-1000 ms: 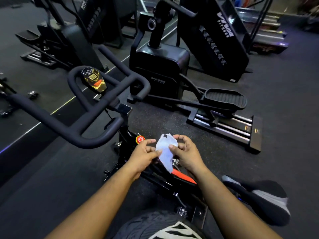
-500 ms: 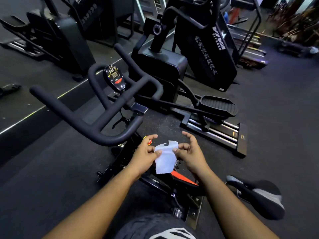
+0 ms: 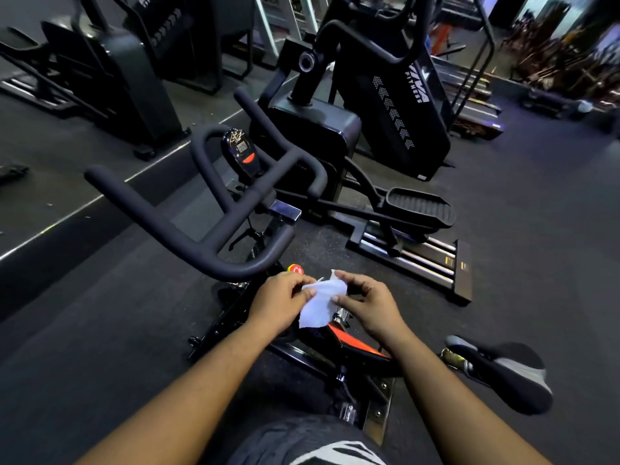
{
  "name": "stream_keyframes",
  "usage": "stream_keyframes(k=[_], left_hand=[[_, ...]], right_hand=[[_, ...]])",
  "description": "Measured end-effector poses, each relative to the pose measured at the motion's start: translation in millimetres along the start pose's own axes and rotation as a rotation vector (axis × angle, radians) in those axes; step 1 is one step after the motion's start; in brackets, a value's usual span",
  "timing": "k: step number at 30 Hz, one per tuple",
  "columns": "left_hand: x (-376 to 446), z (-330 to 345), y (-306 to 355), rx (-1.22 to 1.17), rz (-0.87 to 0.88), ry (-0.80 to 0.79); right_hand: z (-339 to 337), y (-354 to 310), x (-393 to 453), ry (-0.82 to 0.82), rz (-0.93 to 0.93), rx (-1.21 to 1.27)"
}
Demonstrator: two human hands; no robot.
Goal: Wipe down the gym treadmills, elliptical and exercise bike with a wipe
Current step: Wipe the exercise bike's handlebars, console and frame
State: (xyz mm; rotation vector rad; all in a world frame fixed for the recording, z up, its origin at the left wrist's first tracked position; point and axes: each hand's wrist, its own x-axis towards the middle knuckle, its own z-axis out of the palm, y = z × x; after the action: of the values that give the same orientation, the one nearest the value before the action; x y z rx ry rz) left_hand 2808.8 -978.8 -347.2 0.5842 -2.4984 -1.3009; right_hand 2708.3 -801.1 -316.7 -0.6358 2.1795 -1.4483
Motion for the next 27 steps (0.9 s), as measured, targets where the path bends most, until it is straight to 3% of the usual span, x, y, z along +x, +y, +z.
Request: stream_keyframes(k=[3,6,9,14,20,23,27], left_hand=[[3.7,-6.7,1.4,0.108,0.074,0.048],[9.6,-8.2,-2.8,0.077,0.131,0.075],[12.8,-8.2,-6.8,-0.229,0.039,-0.011],[8.5,1.7,-6.9,-0.690,-0.178,-0.200],[7.0,18.2,-20.2,-0.713,-0.299,-0.155],[7.6,26.9,-27.9,-0.701,-0.367,-0.134],[15.2,38.4,-48.3,-0.643,-0.456,-0.134]], right_hand=[[1.4,-4.2,5.6,0.072,-0.146,-0.386],[2.2,-10.4,12.7,0.178,-0.247,-0.512],[4.8,-11.0,18.2,0.217,-0.226,-0.347],[13.6,-10.2,19.0,0.099,0.156,0.307],[26.5,11.0,12.2,0.042,0.291,0.596],[31.3,31.1,14.8,-0.041,0.325,0.583],[35.9,58.0,34.0,0.024,0.382,0.500]])
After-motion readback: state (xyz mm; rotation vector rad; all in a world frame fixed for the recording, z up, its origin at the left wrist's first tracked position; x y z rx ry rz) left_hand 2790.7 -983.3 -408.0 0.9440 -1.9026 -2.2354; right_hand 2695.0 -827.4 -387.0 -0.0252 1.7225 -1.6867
